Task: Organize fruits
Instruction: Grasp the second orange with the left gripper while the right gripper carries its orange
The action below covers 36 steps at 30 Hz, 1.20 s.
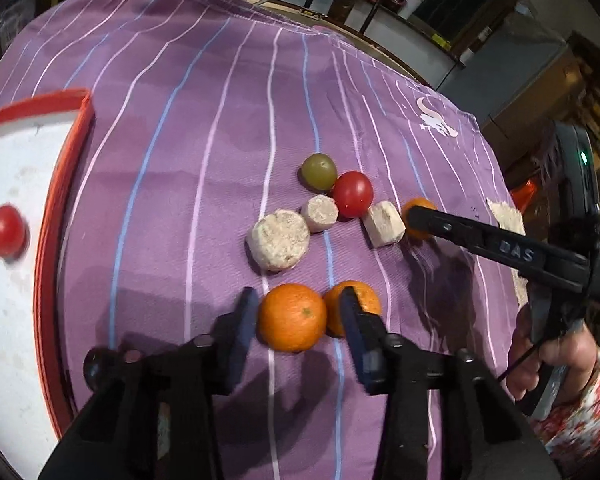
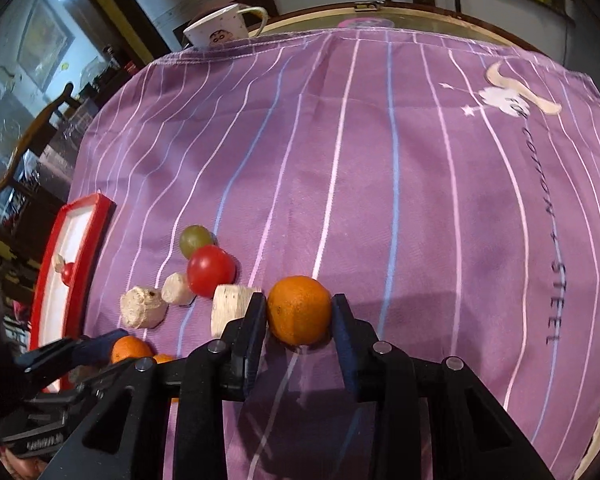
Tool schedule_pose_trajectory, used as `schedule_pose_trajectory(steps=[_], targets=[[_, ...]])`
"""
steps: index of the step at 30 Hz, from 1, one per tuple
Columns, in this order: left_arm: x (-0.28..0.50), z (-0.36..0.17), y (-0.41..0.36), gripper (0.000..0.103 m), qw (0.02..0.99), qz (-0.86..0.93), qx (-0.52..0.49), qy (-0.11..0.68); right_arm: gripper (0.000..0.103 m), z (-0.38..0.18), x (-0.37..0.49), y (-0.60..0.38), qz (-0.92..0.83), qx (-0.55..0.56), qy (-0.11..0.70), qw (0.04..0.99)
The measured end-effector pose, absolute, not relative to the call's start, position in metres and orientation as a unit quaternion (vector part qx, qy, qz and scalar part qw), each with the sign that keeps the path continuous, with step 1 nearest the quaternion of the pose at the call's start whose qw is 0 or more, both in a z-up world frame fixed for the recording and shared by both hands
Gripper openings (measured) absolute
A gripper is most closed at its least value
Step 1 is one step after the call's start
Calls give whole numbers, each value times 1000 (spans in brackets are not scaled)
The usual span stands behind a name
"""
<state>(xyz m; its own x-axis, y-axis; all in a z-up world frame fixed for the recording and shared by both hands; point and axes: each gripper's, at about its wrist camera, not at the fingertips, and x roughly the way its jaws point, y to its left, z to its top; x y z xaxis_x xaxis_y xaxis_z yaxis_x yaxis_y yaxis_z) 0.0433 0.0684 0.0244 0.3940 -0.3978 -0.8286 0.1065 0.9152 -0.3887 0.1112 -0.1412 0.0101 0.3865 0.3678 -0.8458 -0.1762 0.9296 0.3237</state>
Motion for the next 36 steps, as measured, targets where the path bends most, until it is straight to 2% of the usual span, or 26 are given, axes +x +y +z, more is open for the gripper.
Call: schedule_pose_trajectory(steps=[8, 13, 15, 21, 30, 36], targets=[[35, 25, 81, 38, 819, -150, -154, 531, 36, 19, 83, -158, 153, 117, 526, 828], [42, 23, 60, 38, 831, -155, -111, 522, 36, 22, 68, -157, 147, 122, 525, 829], [43, 25, 57, 34, 838, -148, -102, 516, 36, 27, 63, -156, 147, 118, 522, 832], [31, 34, 75, 33, 841, -134, -125, 509, 36, 46, 50, -141, 153, 102, 508, 842], [1, 72, 175, 33, 860, -61, -165, 479, 36, 69, 48, -56, 222, 78, 500, 834], [-13, 64, 262, 33, 855, 32, -176, 487, 36, 77, 48, 36, 290, 44, 496, 817]])
